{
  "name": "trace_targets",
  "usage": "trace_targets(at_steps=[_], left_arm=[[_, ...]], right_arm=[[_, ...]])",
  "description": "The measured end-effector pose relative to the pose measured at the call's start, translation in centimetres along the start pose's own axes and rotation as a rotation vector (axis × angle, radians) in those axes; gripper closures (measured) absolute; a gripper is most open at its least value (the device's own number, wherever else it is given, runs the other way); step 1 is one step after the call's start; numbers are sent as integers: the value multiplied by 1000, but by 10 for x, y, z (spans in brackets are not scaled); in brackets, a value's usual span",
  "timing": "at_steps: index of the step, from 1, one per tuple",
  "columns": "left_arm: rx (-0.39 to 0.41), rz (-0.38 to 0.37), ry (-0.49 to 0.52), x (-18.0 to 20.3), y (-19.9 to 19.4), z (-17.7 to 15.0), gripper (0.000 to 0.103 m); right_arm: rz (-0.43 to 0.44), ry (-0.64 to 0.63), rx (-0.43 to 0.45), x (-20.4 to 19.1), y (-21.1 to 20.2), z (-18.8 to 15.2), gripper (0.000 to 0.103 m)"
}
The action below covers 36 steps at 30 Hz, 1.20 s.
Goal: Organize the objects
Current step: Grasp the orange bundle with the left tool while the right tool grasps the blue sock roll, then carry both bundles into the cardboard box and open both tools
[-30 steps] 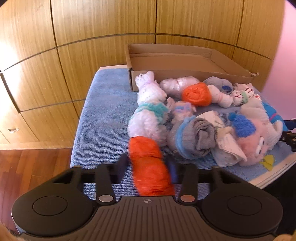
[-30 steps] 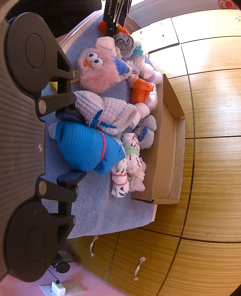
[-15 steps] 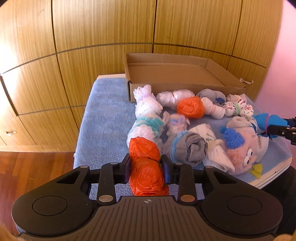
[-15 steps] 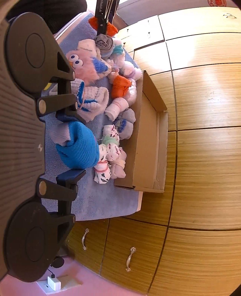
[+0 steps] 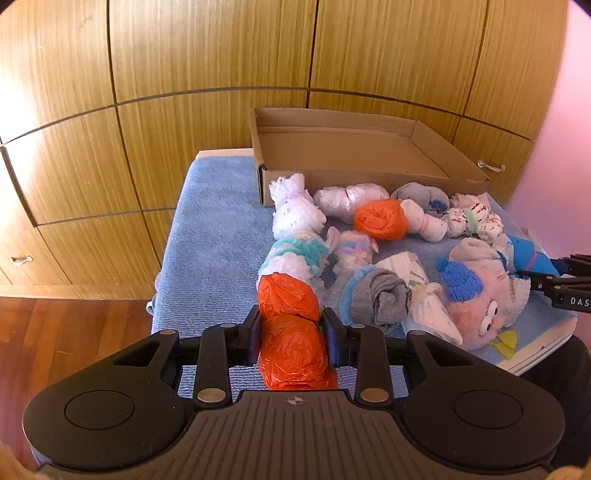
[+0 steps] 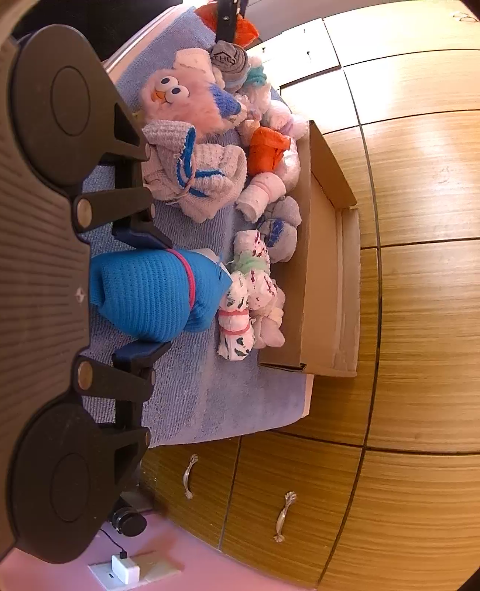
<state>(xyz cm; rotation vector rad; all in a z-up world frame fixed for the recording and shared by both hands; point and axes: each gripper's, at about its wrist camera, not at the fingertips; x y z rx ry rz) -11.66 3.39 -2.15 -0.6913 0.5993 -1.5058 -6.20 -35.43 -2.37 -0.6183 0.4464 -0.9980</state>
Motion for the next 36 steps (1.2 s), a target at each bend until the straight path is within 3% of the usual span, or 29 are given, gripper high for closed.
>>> trace_targets(at_steps=[7, 14, 18, 24, 30, 36], left_arm=[[22, -7, 6, -2, -12, 23, 64], [52, -23, 41, -5, 12, 109, 63], [76, -37, 137, 3, 54, 165, 63], [69, -90, 266, 6, 125, 211, 63], [4, -57, 392, 9, 186, 218, 63], [-54, 7, 349, 6, 234, 212, 63]], right_arm=[[40, 57, 104, 9, -39, 24, 58], [80, 12, 202, -4, -43, 106, 58], [122, 42, 200, -14, -7, 158, 58], [138, 68, 129, -35, 70, 217, 58], [138, 78, 15, -56, 156, 231, 58], [123, 163, -61, -52, 221, 226, 58]])
Point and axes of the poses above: each gripper's, at about its wrist camera, not at the fingertips, and y roughly the way its jaws point, x to its right, z to its top
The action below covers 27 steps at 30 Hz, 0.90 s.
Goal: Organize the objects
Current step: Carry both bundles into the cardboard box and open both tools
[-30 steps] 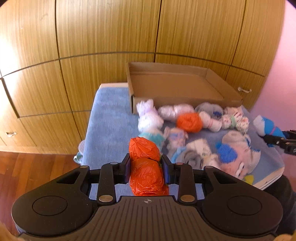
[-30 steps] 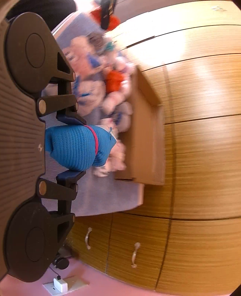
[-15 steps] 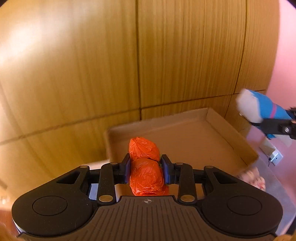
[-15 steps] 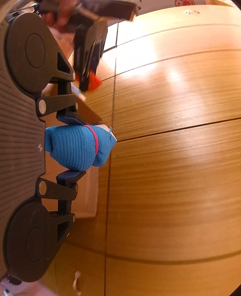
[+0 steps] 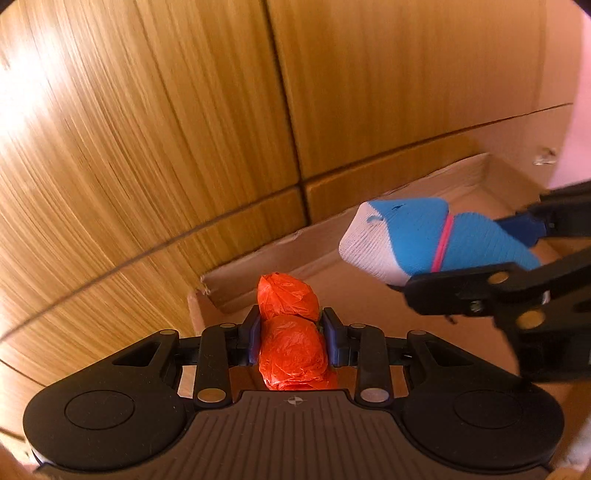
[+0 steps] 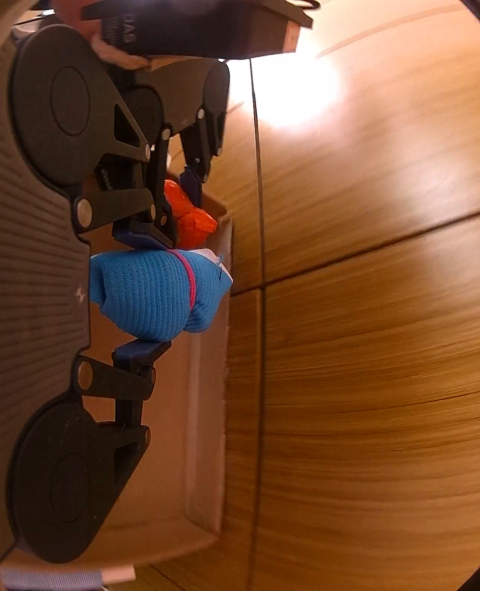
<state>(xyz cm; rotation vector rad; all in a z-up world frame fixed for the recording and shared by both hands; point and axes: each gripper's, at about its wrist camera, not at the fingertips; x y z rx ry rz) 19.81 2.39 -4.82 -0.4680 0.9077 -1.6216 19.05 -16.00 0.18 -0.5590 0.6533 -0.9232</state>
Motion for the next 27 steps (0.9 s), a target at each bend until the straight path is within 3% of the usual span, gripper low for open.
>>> trace_targets(at_steps=[3, 10, 14, 15, 21, 27], left_arm=[[-51, 3, -50, 1, 18, -7, 62], [-36, 19, -66, 2, 14, -25, 58], [49, 19, -25, 8, -6, -42, 31], [69, 21, -18, 9, -12, -47, 29], [110, 40, -68, -10, -34, -74, 24], [83, 44, -170, -38, -20, -61, 24]], right_arm=[[-3, 48, -25, 8, 21, -1, 58], [11, 107, -49, 18, 42, 2, 58], [29, 150, -50, 25, 46, 0, 58], [29, 151, -53, 25, 48, 0, 57], [25, 153, -65, 17, 56, -2, 57], [18, 148, -90, 0, 72, -5, 56]])
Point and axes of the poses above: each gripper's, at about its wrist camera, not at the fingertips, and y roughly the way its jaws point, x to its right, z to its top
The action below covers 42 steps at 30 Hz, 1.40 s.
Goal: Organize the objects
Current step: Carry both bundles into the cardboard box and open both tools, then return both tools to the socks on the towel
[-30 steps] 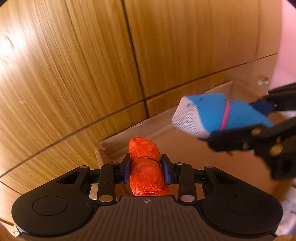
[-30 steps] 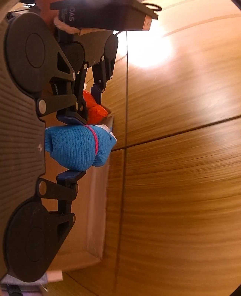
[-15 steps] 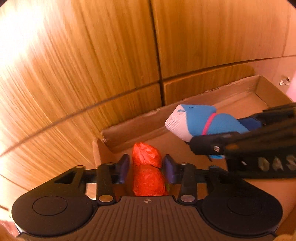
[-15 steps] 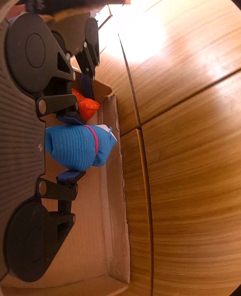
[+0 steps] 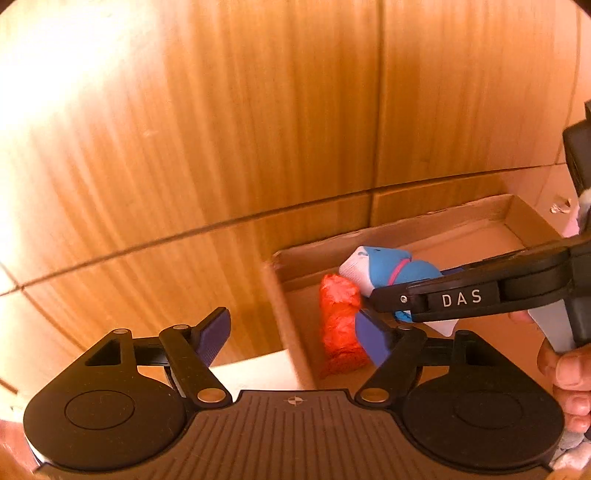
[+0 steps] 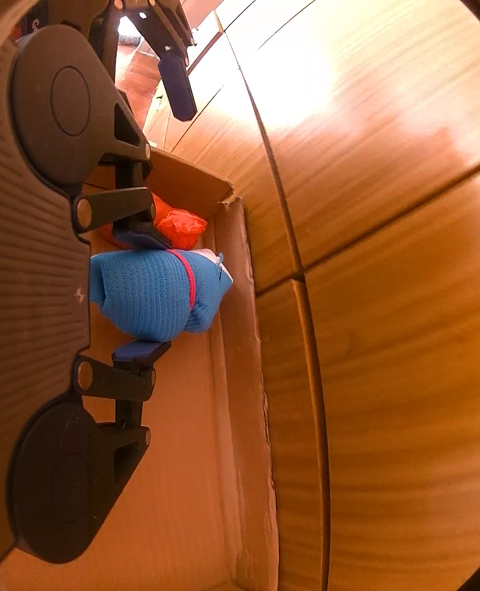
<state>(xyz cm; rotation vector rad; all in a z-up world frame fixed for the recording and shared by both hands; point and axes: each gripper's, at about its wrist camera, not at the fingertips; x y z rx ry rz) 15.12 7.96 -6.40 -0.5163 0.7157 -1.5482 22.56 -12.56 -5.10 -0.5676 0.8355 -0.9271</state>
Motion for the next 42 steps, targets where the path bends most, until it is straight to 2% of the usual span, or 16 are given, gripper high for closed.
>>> trace_targets(at_steps=[5, 14, 17, 23, 24, 31, 36, 38, 42], left_arm=[[-42, 5, -49, -6, 3, -3, 23], [-49, 21, -63, -5, -6, -9, 23], [-36, 25, -69, -1, -9, -8, 22], [-9, 35, -95, 1, -37, -19, 18], [-5, 37, -96, 2, -44, -24, 17], [9, 53, -122, 9, -91, -59, 14], [26, 33, -173, 15, -125, -88, 4], [32, 26, -184, 20, -137, -100, 3], [47, -17, -208, 32, -160, -127, 1]], right_arm=[[-16, 12, -3, -6, 3, -3, 53], [-29, -30, 30, -30, -17, 0, 49], [-31, -38, 46, -35, -30, -3, 48], [1, -16, 78, -42, -65, -16, 39], [7, -15, 86, -25, -81, -16, 38], [60, -7, 157, -35, -147, -51, 28], [74, -27, 211, -46, -177, -80, 21], [69, -54, 226, -45, -174, -92, 18], [21, -124, 276, -36, -214, -133, 12]])
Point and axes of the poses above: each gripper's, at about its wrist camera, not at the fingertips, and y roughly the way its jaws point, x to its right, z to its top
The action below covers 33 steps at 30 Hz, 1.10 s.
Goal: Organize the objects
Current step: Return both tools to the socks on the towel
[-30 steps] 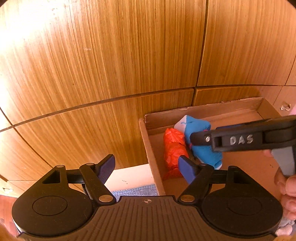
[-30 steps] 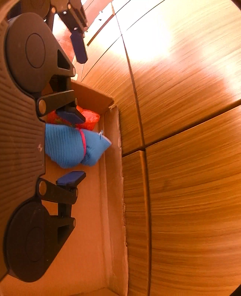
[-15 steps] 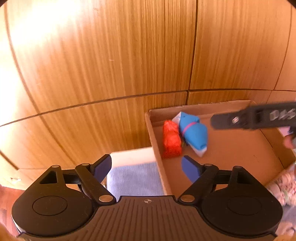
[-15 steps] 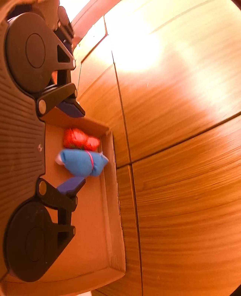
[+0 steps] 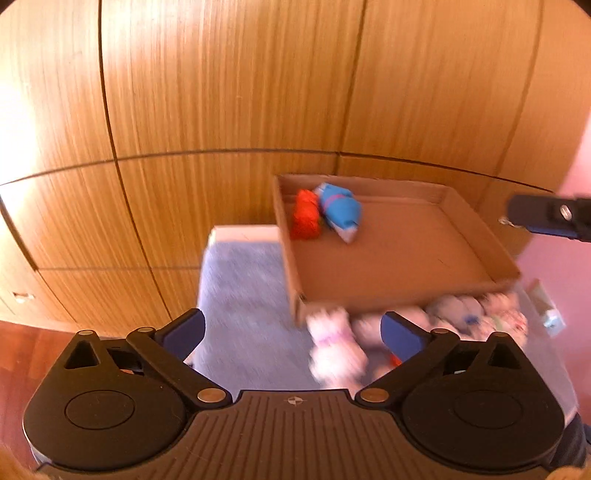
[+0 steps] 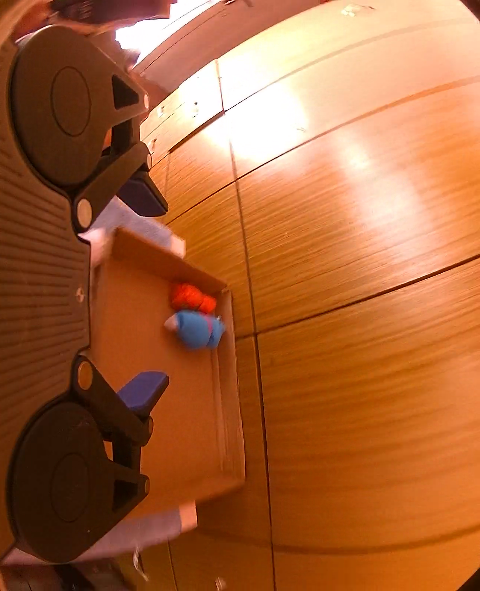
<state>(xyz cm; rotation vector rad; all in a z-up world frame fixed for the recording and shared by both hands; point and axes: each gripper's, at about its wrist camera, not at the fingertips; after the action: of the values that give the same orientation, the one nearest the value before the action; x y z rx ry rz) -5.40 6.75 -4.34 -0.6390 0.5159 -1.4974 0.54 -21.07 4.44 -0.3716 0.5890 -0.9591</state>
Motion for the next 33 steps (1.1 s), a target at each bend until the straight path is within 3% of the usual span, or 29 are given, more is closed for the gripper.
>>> trace_targets(at_steps=[5, 8, 12, 24, 26, 28, 33], left_arm=[[37, -63, -21, 11, -27, -51, 0], [40, -113, -39, 20, -32, -80, 0], [-24, -144, -30, 40, -24, -109, 1], [-115, -210, -4, 60, 12, -130, 2], [-120, -216, -10, 60, 16, -128, 2], [-117, -217, -2, 61, 18, -126, 1], [-101, -257, -20, 62, 23, -120, 1]], right_arm=[[-89, -127, 51, 16, -48, -62, 7], [-132, -161, 27, 28, -72, -100, 8], [-136, -164, -40, 36, -81, -131, 30], [-115, -288, -96, 30, -45, -157, 32], [-111, -276, -104, 34, -40, -158, 36], [-106, -243, -96, 40, -39, -157, 48], [-100, -198, -64, 52, -47, -155, 60]])
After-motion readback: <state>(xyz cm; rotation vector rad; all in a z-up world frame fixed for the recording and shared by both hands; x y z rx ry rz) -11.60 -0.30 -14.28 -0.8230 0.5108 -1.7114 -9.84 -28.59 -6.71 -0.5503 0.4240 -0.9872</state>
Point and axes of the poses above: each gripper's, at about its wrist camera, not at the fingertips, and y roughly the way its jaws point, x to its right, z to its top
